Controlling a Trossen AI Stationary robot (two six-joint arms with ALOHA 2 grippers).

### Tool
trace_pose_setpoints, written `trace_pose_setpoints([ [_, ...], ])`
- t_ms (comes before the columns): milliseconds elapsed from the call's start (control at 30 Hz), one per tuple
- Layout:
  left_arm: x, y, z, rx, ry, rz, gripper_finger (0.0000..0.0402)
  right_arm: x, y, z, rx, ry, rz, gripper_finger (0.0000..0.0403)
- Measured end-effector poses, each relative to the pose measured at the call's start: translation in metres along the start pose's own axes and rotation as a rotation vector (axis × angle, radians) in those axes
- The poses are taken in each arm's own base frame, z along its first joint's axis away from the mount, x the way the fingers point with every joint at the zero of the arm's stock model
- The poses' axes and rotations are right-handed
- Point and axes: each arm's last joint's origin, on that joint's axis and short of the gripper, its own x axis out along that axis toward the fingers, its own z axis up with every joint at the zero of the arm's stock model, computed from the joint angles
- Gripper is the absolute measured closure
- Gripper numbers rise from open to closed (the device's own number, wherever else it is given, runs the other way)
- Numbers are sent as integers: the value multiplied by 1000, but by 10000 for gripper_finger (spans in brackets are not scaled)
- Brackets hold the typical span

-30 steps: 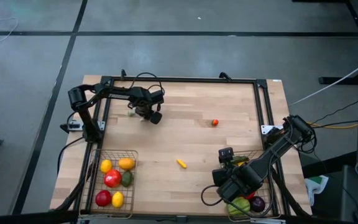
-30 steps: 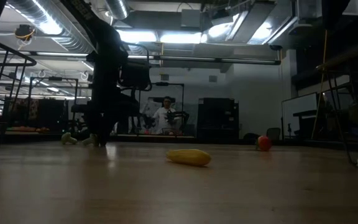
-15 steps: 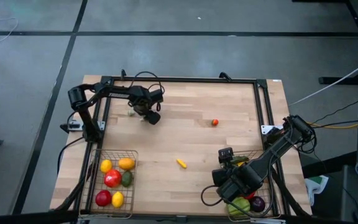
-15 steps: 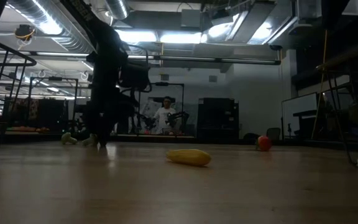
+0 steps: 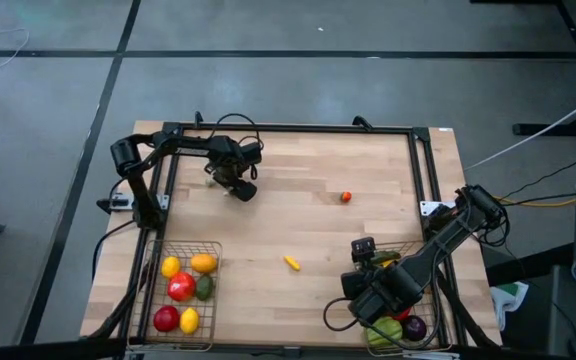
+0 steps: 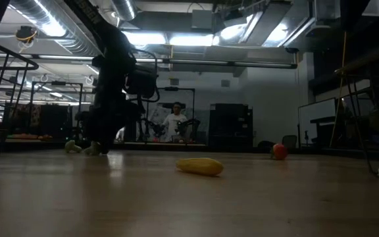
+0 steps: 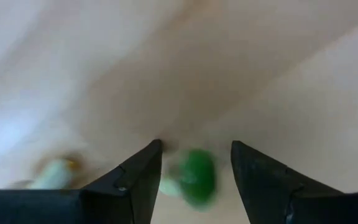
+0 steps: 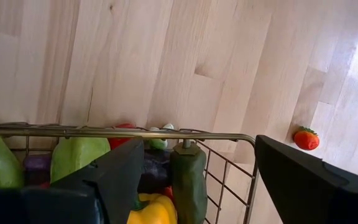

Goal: Sort produce into baskets
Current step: Put the right green mushroom into the right wire basket

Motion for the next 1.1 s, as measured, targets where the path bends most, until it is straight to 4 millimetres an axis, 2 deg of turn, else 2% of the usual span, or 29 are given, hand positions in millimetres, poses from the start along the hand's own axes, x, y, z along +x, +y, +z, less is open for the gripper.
trace_pose_setpoints([
  [300, -14, -7, 9, 44, -32, -54, 214, 0, 1, 2, 8, -21, 10, 97],
  [700, -15, -2, -3, 45, 80, 6, 217, 0, 1, 2, 8, -21, 13, 97],
  [1100, -14, -15, -10, 47, 72, 21, 217, 0, 1, 2, 8, -21, 14, 97],
])
